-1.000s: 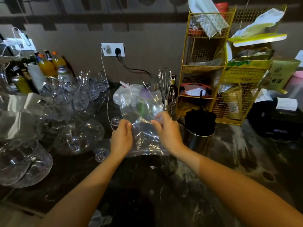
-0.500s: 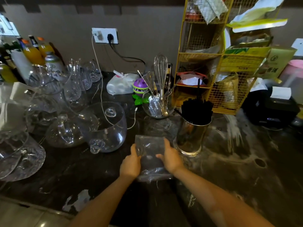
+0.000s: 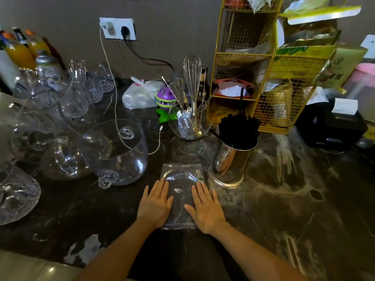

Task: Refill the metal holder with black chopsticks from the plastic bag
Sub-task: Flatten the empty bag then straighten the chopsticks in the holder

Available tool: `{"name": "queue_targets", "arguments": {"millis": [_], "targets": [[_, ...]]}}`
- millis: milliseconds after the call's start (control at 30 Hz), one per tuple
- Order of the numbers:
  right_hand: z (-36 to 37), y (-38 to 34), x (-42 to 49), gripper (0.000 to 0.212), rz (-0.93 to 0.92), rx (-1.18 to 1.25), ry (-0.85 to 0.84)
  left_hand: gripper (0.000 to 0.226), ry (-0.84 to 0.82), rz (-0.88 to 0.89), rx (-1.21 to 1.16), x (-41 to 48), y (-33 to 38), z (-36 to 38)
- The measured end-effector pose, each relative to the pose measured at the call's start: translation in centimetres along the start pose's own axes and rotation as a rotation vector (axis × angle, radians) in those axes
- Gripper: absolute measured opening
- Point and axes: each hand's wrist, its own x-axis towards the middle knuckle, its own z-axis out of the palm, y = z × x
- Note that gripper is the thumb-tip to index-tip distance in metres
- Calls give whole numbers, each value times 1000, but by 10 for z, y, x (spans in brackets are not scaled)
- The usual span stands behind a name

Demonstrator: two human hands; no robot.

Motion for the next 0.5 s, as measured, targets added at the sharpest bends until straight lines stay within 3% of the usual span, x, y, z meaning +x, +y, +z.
{"name": "queue_targets", "arguments": {"millis": [500], "targets": [[-16, 4, 1, 65, -36, 69, -81, 56, -17, -31, 22, 9, 6, -13]]}}
